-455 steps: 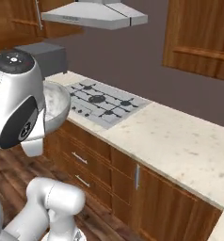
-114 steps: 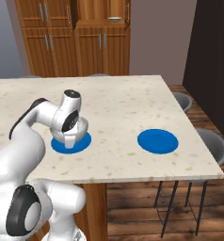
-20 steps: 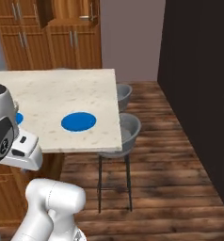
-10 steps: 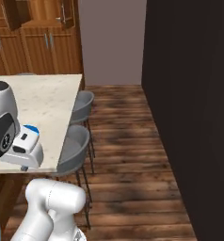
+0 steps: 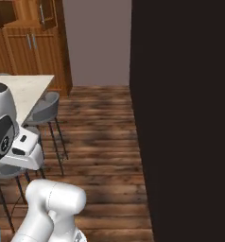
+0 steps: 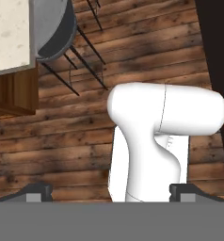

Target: Move the bowls from the cabinet to the plates on the dining table.

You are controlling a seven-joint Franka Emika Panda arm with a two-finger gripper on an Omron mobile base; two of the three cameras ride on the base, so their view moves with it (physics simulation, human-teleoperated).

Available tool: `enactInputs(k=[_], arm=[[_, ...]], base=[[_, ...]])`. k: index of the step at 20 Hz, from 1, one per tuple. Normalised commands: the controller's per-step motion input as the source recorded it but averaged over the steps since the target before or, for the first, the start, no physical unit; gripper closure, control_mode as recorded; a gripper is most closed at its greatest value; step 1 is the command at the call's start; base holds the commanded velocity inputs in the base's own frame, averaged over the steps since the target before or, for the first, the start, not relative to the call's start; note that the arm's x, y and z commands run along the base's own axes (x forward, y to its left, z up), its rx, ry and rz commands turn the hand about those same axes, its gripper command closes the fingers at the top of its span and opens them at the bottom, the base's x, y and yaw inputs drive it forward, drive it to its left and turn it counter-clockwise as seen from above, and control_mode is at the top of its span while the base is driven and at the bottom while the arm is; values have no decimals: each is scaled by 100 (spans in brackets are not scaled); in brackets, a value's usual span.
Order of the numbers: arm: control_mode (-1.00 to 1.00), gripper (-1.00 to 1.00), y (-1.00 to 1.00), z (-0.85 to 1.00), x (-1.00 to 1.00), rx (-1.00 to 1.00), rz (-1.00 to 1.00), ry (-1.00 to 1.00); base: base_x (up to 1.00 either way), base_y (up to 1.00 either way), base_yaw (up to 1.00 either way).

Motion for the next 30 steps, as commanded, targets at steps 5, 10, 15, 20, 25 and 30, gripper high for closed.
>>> enactInputs(k=[5,10,15,20,25,30], arm=[[100,-100,0,0,0,0,0,0],[100,-100,0,0,0,0,0,0],[100,-100,0,0,0,0,0,0],[100,-100,0,0,0,0,0,0],[100,-100,0,0,0,0,0,0],[100,-100,0,0,0,0,0,0]], base=[[91,-68,13],[100,-40,15],[100,-6,11],[100,0,3],[100,0,1],[100,1,0]])
